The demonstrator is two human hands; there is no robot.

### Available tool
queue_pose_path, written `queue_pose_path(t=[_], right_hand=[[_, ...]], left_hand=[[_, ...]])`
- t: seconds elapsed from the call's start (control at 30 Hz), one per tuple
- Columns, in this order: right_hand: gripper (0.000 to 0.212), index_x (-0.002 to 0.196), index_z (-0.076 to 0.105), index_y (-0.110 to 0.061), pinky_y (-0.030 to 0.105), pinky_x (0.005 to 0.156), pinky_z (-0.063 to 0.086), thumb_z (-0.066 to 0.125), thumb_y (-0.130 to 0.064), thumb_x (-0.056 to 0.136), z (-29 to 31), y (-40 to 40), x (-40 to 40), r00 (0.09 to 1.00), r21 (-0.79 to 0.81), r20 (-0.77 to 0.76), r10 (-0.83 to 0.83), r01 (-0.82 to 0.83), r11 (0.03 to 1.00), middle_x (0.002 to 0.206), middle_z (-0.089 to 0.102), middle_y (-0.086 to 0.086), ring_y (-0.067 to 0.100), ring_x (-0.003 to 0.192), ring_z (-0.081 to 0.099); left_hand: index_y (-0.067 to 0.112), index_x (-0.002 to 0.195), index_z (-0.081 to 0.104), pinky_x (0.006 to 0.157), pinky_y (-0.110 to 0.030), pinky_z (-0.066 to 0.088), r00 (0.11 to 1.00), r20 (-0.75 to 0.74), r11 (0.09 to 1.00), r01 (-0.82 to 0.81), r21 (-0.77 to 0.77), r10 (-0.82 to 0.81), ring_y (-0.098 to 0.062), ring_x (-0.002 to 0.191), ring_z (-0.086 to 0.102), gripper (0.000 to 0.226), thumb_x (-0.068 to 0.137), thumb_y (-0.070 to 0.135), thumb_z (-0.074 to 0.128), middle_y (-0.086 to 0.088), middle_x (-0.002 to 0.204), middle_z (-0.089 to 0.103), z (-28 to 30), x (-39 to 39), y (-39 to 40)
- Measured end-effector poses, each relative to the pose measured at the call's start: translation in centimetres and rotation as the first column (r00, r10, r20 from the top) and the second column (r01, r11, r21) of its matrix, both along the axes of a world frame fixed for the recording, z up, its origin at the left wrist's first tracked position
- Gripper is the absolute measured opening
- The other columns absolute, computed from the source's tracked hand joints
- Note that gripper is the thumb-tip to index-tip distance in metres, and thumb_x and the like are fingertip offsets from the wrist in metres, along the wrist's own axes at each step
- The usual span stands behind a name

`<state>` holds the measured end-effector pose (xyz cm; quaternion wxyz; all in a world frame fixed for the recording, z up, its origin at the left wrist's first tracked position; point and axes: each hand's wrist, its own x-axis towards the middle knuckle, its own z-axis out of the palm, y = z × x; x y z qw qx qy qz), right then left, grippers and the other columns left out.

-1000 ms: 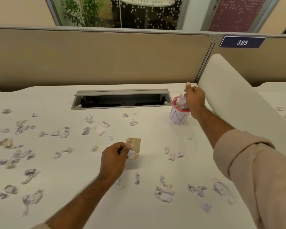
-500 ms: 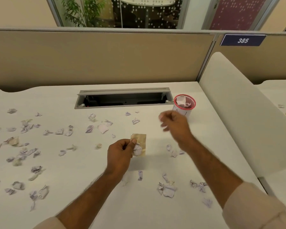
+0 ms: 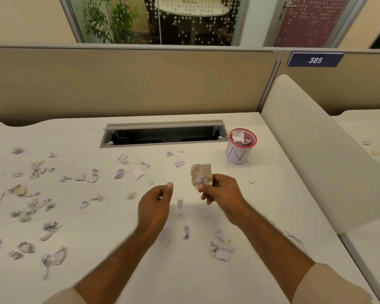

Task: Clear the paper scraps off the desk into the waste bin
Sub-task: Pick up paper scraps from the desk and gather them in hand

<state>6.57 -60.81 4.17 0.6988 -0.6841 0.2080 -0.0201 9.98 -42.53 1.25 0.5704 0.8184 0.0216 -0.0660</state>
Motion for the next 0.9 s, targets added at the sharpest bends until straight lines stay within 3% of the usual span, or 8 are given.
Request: queue_pose_path(t=[0.1,0.23,0.3,0.37,0.57,0.67,0.77,0.9], right_hand=[[0.014,0.092,0.066,0.004,0.024,0.043,0.04,0.07,-0.001,0.08,0.6,-2.7,1.5,0.99,-0.072,0.022,-0.138,0.139,0.988,0.068,0.064,0.011,0.016,0.05,0.056],[0.009,0.09,0.067,-0.001,0.021,0.039,0.038,0.069,-0.004,0.082,1.3,-7.0,4.2,0.958,-0.226,0.074,-0.276,0.285,0.931,0.071,0.064,0.012,0.011,0.042,0.056],[0.007,0.087,0.069,-0.002,0.026,0.042,0.047,0.069,-0.008,0.083,1.5,-9.2,5.7,0.937,-0.321,0.122,-0.328,0.35,0.88,0.075,0.066,0.016,0.012,0.048,0.058],[0.018,0.086,0.07,0.0,0.039,0.06,0.052,0.066,-0.018,0.085,1.5,-11.2,7.2,0.919,-0.486,0.165,-0.359,0.392,0.781,0.081,0.069,0.021,0.021,0.064,0.059],[0.041,0.081,0.069,0.001,0.032,0.062,0.036,0.05,-0.032,0.095,1.9,-14.4,10.0,0.946,-0.86,0.093,-0.312,0.235,0.454,0.083,0.067,0.023,0.039,0.077,0.057],[0.03,0.097,0.071,-0.003,0.029,0.068,0.039,0.056,-0.029,0.092,2.0,-15.5,10.9,0.97,-0.902,-0.056,-0.236,0.052,0.429,0.097,0.069,0.021,0.039,0.091,0.061],[0.036,0.104,0.069,-0.008,0.032,0.074,0.047,0.072,-0.033,0.079,2.8,-15.8,11.5,0.954,-0.904,-0.202,-0.221,-0.095,0.418,0.104,0.069,0.016,0.035,0.095,0.062],[0.035,0.109,0.067,-0.008,0.038,0.085,0.049,0.075,-0.023,0.078,3.8,-15.4,11.7,0.956,-0.969,-0.027,-0.293,0.047,0.242,0.11,0.063,0.015,0.033,0.106,0.055]], left_hand=[[0.025,0.094,0.07,0.08,-0.031,0.048,0.962,0.265,0.927,-0.034,0.372,-0.071,-0.014,0.09,0.062,0.025,0.094,0.044,0.054,0.009,0.098,0.066,-2.1,0.9,3.1],[0.019,0.105,0.069,0.086,-0.032,0.043,0.904,0.358,0.805,-0.028,0.592,-0.232,-0.02,0.102,0.059,0.03,0.094,0.043,0.056,0.003,0.109,0.065,-4.4,1.7,6.5],[0.018,0.108,0.068,0.088,-0.032,0.042,0.894,0.357,0.778,-0.015,0.628,-0.271,-0.019,0.107,0.057,0.04,0.094,0.05,0.048,0.004,0.111,0.064,-5.2,1.4,7.4],[0.017,0.112,0.066,0.093,-0.034,0.042,0.885,0.353,0.762,0.002,0.648,-0.303,-0.018,0.113,0.055,0.05,0.091,0.055,0.04,0.003,0.116,0.062,-5.9,0.9,7.8],[0.02,0.116,0.063,0.1,-0.036,0.04,0.89,0.337,0.751,0.01,0.66,-0.308,-0.017,0.12,0.05,0.052,0.09,0.058,0.039,0.005,0.122,0.058,-6.7,0.5,7.8],[0.02,0.114,0.063,0.097,-0.034,0.041,0.883,0.354,0.763,0.008,0.646,-0.308,-0.017,0.117,0.051,0.049,0.09,0.056,0.041,0.006,0.118,0.057,-6.7,0.6,7.8],[0.02,0.113,0.062,0.098,-0.035,0.042,0.884,0.354,0.763,0.006,0.646,-0.306,-0.017,0.116,0.051,0.048,0.09,0.057,0.042,0.006,0.117,0.057,-6.7,0.6,7.8],[0.02,0.113,0.062,0.1,-0.038,0.042,0.886,0.352,0.765,0.006,0.644,-0.303,-0.018,0.117,0.052,0.049,0.089,0.058,0.042,0.005,0.118,0.058,-6.7,0.6,7.8]])
